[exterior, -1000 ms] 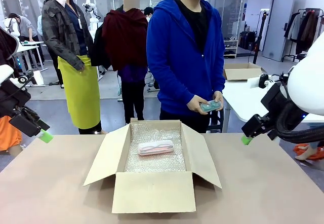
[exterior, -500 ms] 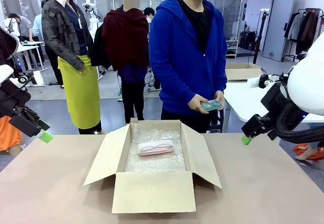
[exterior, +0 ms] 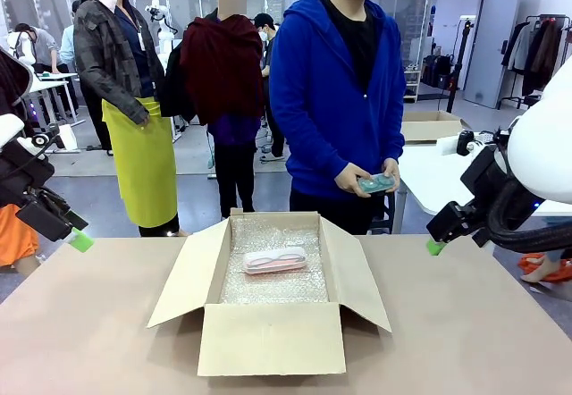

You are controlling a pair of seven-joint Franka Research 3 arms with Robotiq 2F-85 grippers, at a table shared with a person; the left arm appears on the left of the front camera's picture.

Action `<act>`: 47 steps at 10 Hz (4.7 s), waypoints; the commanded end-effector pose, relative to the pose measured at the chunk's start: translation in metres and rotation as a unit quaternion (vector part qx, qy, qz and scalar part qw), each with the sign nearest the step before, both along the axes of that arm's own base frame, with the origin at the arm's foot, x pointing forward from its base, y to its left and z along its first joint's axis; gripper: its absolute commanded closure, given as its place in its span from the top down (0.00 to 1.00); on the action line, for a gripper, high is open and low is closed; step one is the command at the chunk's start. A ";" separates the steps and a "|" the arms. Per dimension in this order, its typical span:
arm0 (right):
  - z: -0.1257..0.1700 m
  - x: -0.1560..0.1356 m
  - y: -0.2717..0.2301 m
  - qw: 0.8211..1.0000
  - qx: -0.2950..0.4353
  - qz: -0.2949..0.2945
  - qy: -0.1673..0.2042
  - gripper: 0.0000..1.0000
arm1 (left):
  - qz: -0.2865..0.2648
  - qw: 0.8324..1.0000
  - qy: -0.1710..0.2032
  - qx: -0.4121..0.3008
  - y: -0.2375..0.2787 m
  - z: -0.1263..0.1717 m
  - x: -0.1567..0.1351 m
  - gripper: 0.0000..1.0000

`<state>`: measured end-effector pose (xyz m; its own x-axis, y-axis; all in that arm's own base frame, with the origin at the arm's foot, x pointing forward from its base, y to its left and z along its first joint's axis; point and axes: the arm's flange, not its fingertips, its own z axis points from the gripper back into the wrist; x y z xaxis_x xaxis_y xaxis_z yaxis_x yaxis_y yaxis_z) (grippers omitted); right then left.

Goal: Pack the glasses set securely to prepare it for shipping.
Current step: Put the Glasses case from the right side of the table into the Package Box.

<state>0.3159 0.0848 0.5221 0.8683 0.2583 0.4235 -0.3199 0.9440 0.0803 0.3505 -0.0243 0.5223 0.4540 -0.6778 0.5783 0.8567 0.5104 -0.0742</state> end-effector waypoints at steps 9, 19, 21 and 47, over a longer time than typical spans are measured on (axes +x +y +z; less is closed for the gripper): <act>0.000 0.000 0.001 1.000 0.002 -0.005 -0.001 1.00 | -0.014 1.000 -0.001 -0.012 0.003 0.002 0.000 1.00; 0.000 0.000 0.001 1.000 0.002 -0.005 -0.001 1.00 | -0.014 1.000 -0.001 -0.012 0.003 0.002 0.000 1.00; 0.000 0.000 0.001 1.000 0.002 -0.005 -0.001 1.00 | -0.014 1.000 -0.001 -0.012 0.003 0.002 0.000 1.00; -0.032 0.180 -0.068 0.883 -0.186 0.423 0.079 1.00 | -0.014 1.000 -0.001 -0.012 0.003 0.002 0.000 1.00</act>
